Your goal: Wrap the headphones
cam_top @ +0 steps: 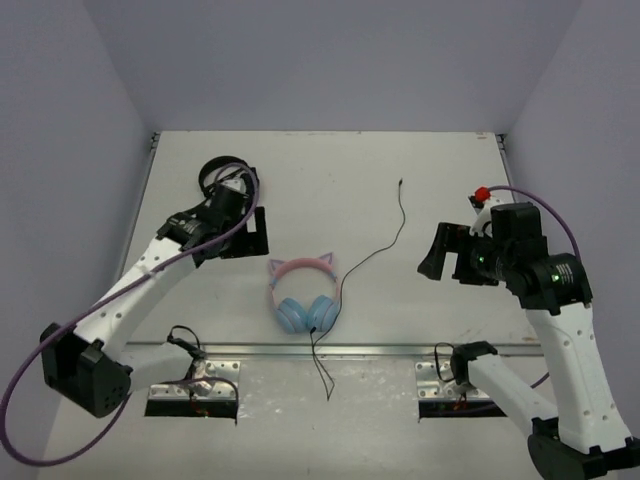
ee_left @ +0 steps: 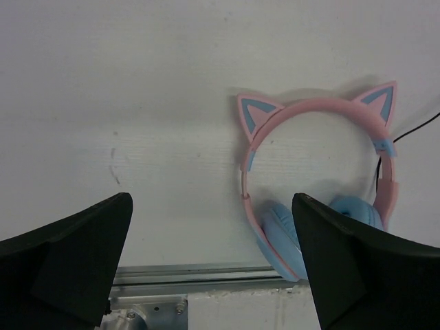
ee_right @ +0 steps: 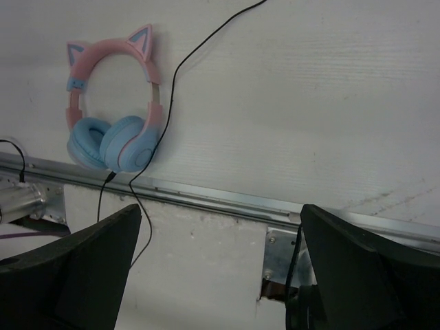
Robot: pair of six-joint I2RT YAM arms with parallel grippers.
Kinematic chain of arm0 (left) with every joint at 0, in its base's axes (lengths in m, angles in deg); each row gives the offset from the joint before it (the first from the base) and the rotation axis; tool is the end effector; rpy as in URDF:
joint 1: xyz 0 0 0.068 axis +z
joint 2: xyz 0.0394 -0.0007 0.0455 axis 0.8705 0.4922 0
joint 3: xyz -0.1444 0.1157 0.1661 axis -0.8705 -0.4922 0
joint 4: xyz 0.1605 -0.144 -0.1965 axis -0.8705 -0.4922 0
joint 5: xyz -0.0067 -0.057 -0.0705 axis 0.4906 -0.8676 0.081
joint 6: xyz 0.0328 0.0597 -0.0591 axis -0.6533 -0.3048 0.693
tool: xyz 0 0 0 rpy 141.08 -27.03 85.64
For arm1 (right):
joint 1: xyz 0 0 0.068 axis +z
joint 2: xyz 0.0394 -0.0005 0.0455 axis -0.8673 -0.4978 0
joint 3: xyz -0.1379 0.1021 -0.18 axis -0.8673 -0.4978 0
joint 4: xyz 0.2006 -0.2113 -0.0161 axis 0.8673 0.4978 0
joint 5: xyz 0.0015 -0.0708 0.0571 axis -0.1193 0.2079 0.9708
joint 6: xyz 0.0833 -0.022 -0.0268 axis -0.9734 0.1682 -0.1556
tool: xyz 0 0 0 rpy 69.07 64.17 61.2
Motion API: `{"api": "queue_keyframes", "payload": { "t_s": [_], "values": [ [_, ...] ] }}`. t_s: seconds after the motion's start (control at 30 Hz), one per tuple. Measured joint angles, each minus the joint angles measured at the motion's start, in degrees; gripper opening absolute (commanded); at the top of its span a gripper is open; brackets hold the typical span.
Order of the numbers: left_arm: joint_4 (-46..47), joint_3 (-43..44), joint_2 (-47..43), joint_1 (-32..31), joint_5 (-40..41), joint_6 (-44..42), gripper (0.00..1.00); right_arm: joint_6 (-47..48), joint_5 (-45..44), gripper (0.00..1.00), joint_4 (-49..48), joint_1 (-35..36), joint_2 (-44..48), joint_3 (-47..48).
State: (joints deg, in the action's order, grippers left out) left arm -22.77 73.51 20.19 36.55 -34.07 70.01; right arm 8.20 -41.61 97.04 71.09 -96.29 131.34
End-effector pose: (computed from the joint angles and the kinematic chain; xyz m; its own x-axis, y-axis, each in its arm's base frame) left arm 0.2662 -0.1000 0.2502 -0.7994 -0.0885 -0.5942 -0.0464 0.9952 -0.0858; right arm 0.1963 0.0492 0.3243 -0.7779 0.3039 -0.5500 0.0809 0.9164 0.3919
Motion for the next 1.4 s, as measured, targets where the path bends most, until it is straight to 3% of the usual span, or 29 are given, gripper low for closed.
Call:
{"api": "queue_keyframes", "payload": {
  "t_s": [0.13,0.5,0.53,0.83,1.03,1.23,1.4],
  "values": [
    [4.83,-4.59,9.11,-3.19,-4.48,0.02,1.0,-0.31,2.49,0.99,-2.78,0.0,-1.64,-2.34],
    [16.39,-8.9,25.35,-5.01,-8.57,-0.33,0.78,-0.46,5.14,0.99,-6.86,0.0,-0.13,-7.34],
    [17.16,-9.57,26.16,-5.01,-8.61,-0.46,0.72,-0.46,5.14,0.99,-7.02,0.0,0.07,-7.67],
    [22.49,-9.84,30.75,-5.05,-8.83,-1.7,0.44,-1.49,7.21,0.99,-9.55,0.0,0.0,-10.23],
    [24.81,-9.35,31.52,-5.07,-9.18,-1.62,0.0,-1.97,8.74,0.99,-11.26,0.0,0.26,-11.52],
    [24.09,-9.18,30.67,-5.35,-8.76,-1.46,0.0,-1.55,11.39,0.99,-14.21,0.0,1.05,-14.27],
    [15.74,-7.17,20.74,-6.01,-3.65,0.0,0.0,-1.81,23.23,0.99,-22.38,-0.04,3.58,-17.68]
  ]
}}
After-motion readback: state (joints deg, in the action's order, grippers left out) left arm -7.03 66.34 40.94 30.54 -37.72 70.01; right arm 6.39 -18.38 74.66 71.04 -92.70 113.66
